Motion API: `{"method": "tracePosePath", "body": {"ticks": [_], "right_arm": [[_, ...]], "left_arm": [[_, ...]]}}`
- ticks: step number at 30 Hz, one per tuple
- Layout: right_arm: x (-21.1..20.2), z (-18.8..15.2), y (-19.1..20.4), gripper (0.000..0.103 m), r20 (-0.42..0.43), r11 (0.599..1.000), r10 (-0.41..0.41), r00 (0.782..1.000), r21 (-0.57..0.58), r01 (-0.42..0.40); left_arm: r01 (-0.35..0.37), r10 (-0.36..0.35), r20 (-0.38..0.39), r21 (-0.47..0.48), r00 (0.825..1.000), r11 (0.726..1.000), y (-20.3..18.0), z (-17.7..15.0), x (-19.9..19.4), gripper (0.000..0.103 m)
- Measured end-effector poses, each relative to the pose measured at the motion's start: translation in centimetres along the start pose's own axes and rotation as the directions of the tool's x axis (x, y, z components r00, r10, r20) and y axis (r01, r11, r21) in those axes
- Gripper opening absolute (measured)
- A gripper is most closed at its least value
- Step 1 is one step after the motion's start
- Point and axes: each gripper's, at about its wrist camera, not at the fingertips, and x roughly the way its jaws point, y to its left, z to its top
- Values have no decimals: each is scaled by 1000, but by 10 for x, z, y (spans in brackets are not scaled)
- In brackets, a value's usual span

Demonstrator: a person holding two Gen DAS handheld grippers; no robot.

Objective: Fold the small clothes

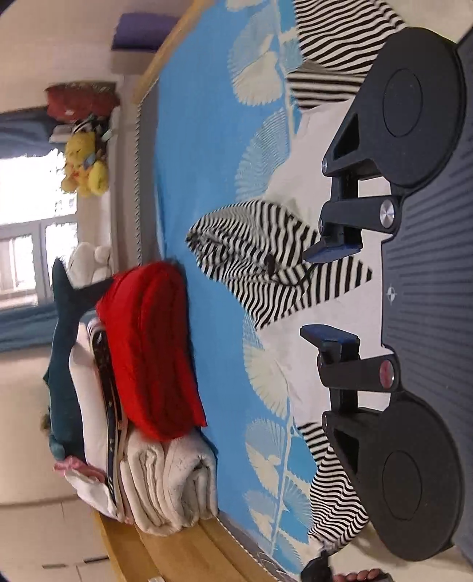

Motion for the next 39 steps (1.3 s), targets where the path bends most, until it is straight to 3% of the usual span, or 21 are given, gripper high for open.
{"method": "tracePosePath", "body": {"ticks": [2,4,5,7,8,9,10,11,13,15,17,19,20,23,24,26,29,32,35,37,39], "right_arm": [[-2,-2,-11,39,-5,1000,-14,1000,21,14],[-5,-2,-20,40,-3,999,-34,999,38,34],[-6,-2,-25,41,-2,998,-44,999,47,44],[-7,-1,-37,50,-8,995,-62,998,79,63],[-8,0,-45,51,-10,992,-67,998,110,68],[-8,0,-52,53,-13,988,-71,997,137,72],[-8,0,-59,54,-17,983,-77,997,163,79],[-7,0,-67,54,-23,977,-86,996,195,89],[-5,-1,-81,54,-39,962,-102,994,250,109],[0,-4,-97,54,-67,940,-113,991,315,128],[7,-8,-110,54,-94,919,-109,990,369,136],[16,-12,-124,54,-134,894,-114,984,419,160],[21,-15,-130,53,-146,881,-115,983,441,169],[41,-25,-145,30,-183,851,-117,976,488,194],[48,-28,-148,25,-198,843,-116,973,499,201],[66,-36,-153,25,-221,836,-105,970,508,206],[100,-47,-153,29,-300,835,-70,951,504,220],[127,-59,-144,55,-353,841,-112,929,464,278],[139,-64,-134,51,-341,863,-152,928,411,293],[137,-62,-125,5,-318,878,-150,936,393,274],[125,-50,-115,6,-274,894,-146,951,374,245]], "left_arm": [[154,-158,68,49,985,987,-44,9,-51,1],[330,-343,93,129,935,935,-94,6,-107,1],[410,-427,84,168,900,897,-118,0,-135,1],[573,-583,-13,206,812,794,-164,-21,-179,2],[669,-660,-118,196,742,717,-186,-34,-196,6],[727,-701,-192,167,687,666,-199,-43,-206,7],[761,-722,-250,127,645,636,-209,-53,-214,8],[765,-721,-281,89,634,638,-214,-59,-219,14],[738,-701,-294,25,650,674,-209,-65,-218,23],[687,-663,-262,-2,701,727,-196,-71,-209,26],[612,-592,-248,7,767,791,-183,-81,-189,26],[496,-461,-295,52,837,867,-178,-87,-161,25],[441,-396,-327,73,858,894,-177,-87,-148,26],[411,-351,-375,93,858,907,-176,-80,-116,26],[394,-328,-374,115,868,912,-174,-79,-107,26],[350,-272,-369,163,889,923,-172,-78,-93,26],[324,-235,-399,171,886,930,-160,-79,-80,26],[322,-219,-415,196,883,926,-156,-76,-70,26],[311,-205,-377,246,903,918,-159,-71,-73,29],[304,-198,-374,252,906,919,-160,-68,-70,29],[308,-199,-387,242,900,920,-160,-68,-66,28]]}}
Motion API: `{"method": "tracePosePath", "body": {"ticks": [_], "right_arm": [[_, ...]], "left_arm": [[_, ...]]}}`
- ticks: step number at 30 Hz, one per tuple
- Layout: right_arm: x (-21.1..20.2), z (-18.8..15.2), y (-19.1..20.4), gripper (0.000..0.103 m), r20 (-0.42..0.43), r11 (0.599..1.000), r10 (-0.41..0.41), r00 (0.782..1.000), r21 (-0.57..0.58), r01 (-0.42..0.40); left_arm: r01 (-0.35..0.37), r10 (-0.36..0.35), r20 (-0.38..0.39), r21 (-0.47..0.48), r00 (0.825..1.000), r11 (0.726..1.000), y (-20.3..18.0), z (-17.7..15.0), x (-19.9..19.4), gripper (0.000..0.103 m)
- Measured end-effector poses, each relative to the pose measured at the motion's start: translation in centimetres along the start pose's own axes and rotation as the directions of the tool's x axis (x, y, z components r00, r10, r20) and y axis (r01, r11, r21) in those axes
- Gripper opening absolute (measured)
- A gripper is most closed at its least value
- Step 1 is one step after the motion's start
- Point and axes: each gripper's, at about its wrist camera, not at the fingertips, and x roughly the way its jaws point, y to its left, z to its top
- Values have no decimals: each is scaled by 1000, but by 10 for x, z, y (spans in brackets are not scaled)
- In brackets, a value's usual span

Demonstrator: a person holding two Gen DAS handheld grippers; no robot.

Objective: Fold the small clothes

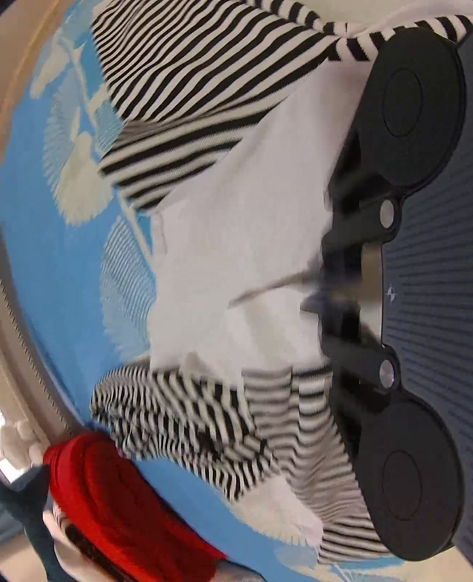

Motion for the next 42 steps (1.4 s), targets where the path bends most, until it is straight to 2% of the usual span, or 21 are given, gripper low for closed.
{"method": "tracePosePath", "body": {"ticks": [2,5,7,8,9,11,14,17,19,21,22,24,26,27,28,30,32,33,36,39,42], "right_arm": [[-29,5,16,5,87,998,2,996,-69,4],[-76,11,23,5,224,994,87,971,-87,-69],[-99,7,20,4,296,992,62,953,-127,-25],[-100,4,15,4,295,991,15,955,-129,25],[-93,1,7,4,255,991,-38,966,-113,69],[-65,-4,-18,4,76,991,-128,989,-28,130],[-39,-10,-47,5,-81,968,-237,968,59,242],[-39,-5,-50,9,-59,974,-207,977,82,211],[-45,-1,-45,30,-12,985,-158,987,66,159],[-47,-3,-41,39,8,993,-110,994,36,109],[-48,-8,-41,42,-17,996,-80,997,28,81],[-29,-13,-44,45,-134,998,-57,989,26,61],[-15,-18,-53,45,-211,990,-127,969,36,137],[-15,-18,-57,45,-213,983,-161,964,54,176],[-18,-15,-58,46,-203,983,-152,967,71,169],[-25,-9,-56,46,-164,990,-95,982,83,110],[-26,-5,-54,53,-124,994,-86,989,50,93],[-22,-5,-55,59,-132,993,-102,986,41,108],[-10,-6,-72,58,-212,977,-165,963,100,190],[-22,9,-78,57,-123,979,-144,982,130,159],[-23,19,-79,58,-57,989,-99,993,106,105]], "left_arm": [[5,-5,-12,4,1000,1000,-1,-1,2,28],[16,-15,-30,18,999,1000,-4,-7,5,29],[32,-31,-51,18,998,999,-5,-11,8,28],[41,-40,-60,12,997,999,-6,-13,10,28],[48,-47,-69,10,997,999,-7,-15,11,29],[46,-44,-75,22,996,999,-11,-17,14,29],[35,-31,-85,52,996,998,-19,-21,17,33],[52,-45,-105,66,993,996,-27,-26,21,33],[69,-58,-121,84,991,994,-32,-30,24,33],[95,-81,-150,92,985,991,-36,-36,32,33],[102,-85,-169,93,982,990,-36,-40,38,33],[89,-65,-232,94,971,992,-33,-49,54,33],[58,-30,-277,93,960,994,-29,-55,64,33],[54,-28,-278,87,960,995,-28,-54,64,33],[55,-29,-274,88,961,995,-29,-52,61,33],[79,-50,-240,112,969,991,-35,-50,52,34],[80,-41,-246,152,968,985,-40,-55,56,39],[57,-10,-278,163,961,985,-40,-61,65,39],[31,22,-260,195,965,980,-47,-63,60,41],[67,-20,-206,220,978,973,-60,-59,41,42],[120,-73,-208,222,975,968,-73,-58,33,42]]}}
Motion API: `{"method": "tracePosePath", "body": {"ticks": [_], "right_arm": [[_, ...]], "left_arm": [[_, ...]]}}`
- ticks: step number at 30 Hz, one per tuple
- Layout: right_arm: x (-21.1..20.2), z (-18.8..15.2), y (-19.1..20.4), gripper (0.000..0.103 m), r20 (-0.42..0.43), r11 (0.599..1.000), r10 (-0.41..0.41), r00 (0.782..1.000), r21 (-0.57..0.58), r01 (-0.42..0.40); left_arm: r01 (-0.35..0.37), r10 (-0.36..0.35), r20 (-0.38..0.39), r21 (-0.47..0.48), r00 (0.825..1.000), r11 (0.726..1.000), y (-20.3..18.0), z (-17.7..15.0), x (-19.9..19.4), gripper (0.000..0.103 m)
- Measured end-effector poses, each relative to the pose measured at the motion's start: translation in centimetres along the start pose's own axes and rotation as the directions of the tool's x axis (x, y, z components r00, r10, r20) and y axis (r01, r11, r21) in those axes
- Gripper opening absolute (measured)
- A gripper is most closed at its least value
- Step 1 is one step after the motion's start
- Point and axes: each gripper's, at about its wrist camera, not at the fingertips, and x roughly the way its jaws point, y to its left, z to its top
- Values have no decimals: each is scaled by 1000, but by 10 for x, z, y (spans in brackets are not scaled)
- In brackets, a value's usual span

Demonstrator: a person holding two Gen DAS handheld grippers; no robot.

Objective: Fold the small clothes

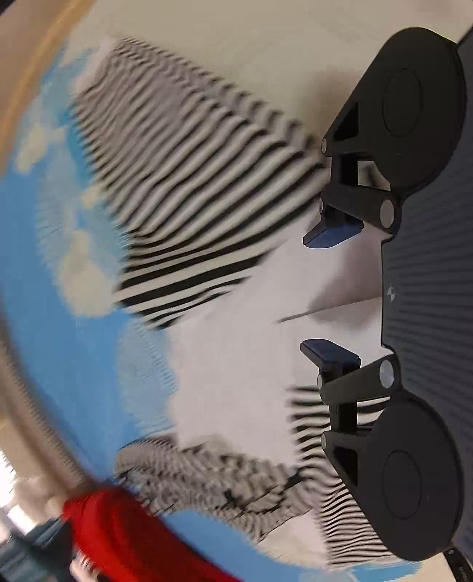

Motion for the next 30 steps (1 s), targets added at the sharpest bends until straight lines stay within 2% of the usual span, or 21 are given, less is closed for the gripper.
{"method": "tracePosePath", "body": {"ticks": [2,5,9,11,13,14,15,17,20,22,24,26,27,29,30], "right_arm": [[12,2,-3,57,-28,1000,30,999,10,-30],[26,1,-2,57,-75,999,31,997,24,-29],[31,0,14,55,-57,998,-16,998,-64,12],[32,-2,19,43,-58,997,0,998,-74,-4],[34,-3,26,19,-72,996,17,997,-90,-23],[34,-5,29,15,-61,994,0,998,-109,-7],[32,-5,31,0,-45,993,-16,999,-118,11],[28,-2,28,0,-8,996,-20,1000,-84,19],[20,4,24,0,78,992,-103,992,-58,108],[21,6,15,2,83,987,-157,984,-10,158],[19,5,7,4,59,990,-134,989,43,131],[9,1,13,5,78,997,-71,994,27,69],[4,-2,21,8,89,999,-36,995,-11,37],[0,-9,36,23,82,996,44,996,-85,-37],[3,-13,42,41,41,991,85,996,-108,-81]], "left_arm": [[20,-20,-1,7,1000,1000,-8,0,-2,42],[28,-28,-5,32,1000,999,-22,-4,-1,43],[16,-15,-28,28,999,999,-27,-9,6,43],[21,-21,-34,13,999,1000,-28,-8,8,43],[38,-38,-24,-7,999,999,-28,-4,5,43],[48,-48,-18,-12,999,999,-30,-2,2,43],[61,-61,-11,-14,998,998,-32,-1,-2,43],[83,-83,4,-13,997,996,-37,2,-7,43],[101,-101,4,-11,995,995,-44,3,-7,43],[108,-108,-8,-15,994,994,-47,2,-4,43],[121,-122,-19,-25,992,992,-48,2,-3,43],[137,-138,-24,-38,990,990,-47,2,-3,43],[140,-141,-23,-39,990,989,-47,2,-4,43],[136,-137,-19,-36,990,990,-47,2,-5,43],[135,-136,-18,-38,991,990,-46,2,-5,43]]}}
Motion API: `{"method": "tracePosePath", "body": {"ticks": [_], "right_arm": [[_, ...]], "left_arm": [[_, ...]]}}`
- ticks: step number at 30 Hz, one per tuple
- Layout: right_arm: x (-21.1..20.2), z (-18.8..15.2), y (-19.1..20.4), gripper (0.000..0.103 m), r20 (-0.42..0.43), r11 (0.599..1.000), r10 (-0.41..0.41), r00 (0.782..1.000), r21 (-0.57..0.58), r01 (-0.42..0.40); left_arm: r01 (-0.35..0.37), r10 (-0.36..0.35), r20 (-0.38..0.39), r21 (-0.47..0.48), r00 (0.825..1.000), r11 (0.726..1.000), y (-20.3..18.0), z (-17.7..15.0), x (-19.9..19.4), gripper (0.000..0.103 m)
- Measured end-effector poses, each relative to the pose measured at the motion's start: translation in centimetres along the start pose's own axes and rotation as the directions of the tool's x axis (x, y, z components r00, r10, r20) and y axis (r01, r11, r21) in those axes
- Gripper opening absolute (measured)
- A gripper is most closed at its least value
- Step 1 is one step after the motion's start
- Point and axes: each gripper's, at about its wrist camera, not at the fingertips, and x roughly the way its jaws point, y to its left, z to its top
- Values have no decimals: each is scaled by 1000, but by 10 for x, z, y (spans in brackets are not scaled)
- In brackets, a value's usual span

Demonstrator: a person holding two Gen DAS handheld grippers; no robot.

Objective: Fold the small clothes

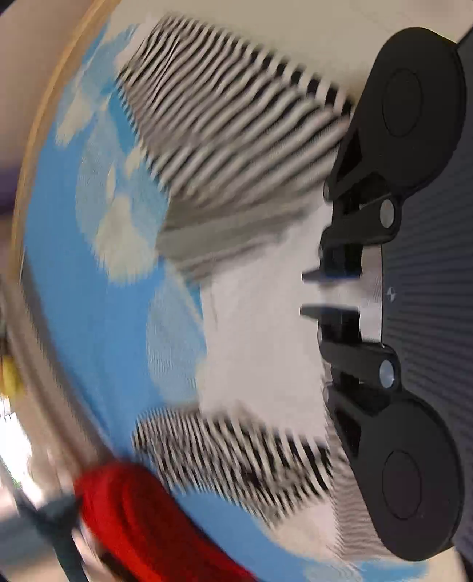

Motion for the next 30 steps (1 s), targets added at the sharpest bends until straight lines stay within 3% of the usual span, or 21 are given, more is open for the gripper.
{"method": "tracePosePath", "body": {"ticks": [1,2,4,7,10,13,17,22,30], "right_arm": [[6,-3,2,57,-50,999,33,998,2,-33],[16,-8,0,59,-112,998,57,992,28,-54],[28,-16,-7,55,-162,997,51,986,66,-41],[17,-11,-2,54,-142,999,7,990,32,-3],[5,-10,-5,55,-108,998,48,993,39,-44],[19,-17,-12,55,-214,998,56,975,35,-50],[4,-16,-9,55,-168,998,11,986,-51,-20],[-23,-1,-28,56,-50,999,33,998,-23,-34],[-38,14,-67,54,48,998,-59,997,13,59]], "left_arm": [[-1,1,0,-3,1000,1000,1,0,0,43],[-3,3,-3,-6,1000,1000,1,0,1,43],[-8,8,-6,-12,1000,1000,2,1,2,43],[-8,8,-7,-17,1000,1000,0,1,4,43],[-3,2,-8,-7,1000,1000,-6,1,6,43],[-9,9,-19,5,1000,1000,-12,-2,11,45],[-10,10,-35,1,999,1000,-17,-3,18,48],[-13,13,-27,11,1000,1000,-30,-3,20,48],[-37,38,-11,51,999,998,-43,-4,23,49]]}}
